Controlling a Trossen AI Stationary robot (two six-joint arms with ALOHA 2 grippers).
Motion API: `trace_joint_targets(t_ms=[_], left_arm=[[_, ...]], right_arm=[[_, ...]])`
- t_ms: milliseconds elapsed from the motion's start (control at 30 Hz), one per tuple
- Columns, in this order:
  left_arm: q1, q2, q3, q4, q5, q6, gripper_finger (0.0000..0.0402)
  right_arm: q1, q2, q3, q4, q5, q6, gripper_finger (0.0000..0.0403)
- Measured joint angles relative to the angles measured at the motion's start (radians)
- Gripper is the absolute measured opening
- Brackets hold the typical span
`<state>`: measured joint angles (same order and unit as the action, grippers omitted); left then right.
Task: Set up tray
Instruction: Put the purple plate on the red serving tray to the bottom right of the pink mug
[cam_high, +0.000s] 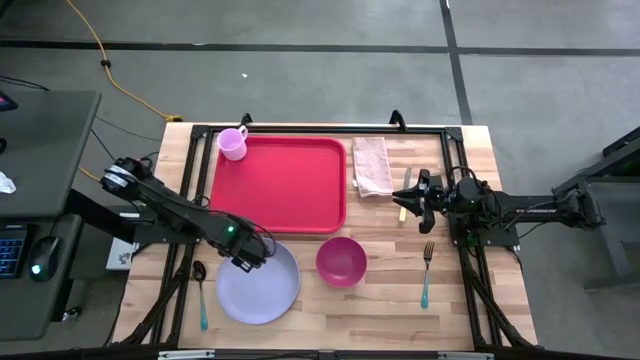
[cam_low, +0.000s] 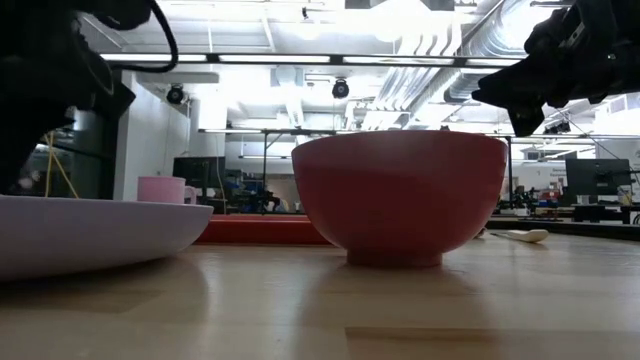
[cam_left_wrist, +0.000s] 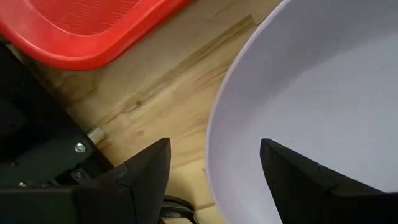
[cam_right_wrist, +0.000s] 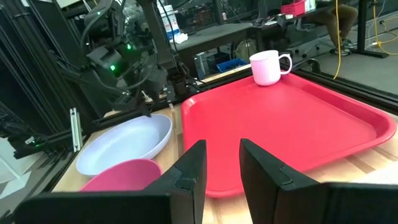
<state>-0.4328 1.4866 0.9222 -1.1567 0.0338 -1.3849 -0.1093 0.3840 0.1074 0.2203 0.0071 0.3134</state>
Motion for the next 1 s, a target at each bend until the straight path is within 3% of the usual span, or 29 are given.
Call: trace_joint_targets(t_ms=[467, 767, 1000], left_arm=[[0.0, 0.114, -0.001, -0.012, 0.032, 0.054, 0.0232], [0.0, 0.116, -0.001, 0.018, -0.011, 0.079, 0.0212], [0.0, 0.115, -0.087, 0.145, 0.036, 0.071, 0.0211]], right_arm=[[0.0, 0.0, 0.0, 0.002, -0.043, 0.021, 0.0073], [0.0, 0.0, 0.0, 0.003, -0.049, 0.022, 0.0073], [0.0, 0.0, 0.0, 0.002, -0.056, 0.023, 0.0073]])
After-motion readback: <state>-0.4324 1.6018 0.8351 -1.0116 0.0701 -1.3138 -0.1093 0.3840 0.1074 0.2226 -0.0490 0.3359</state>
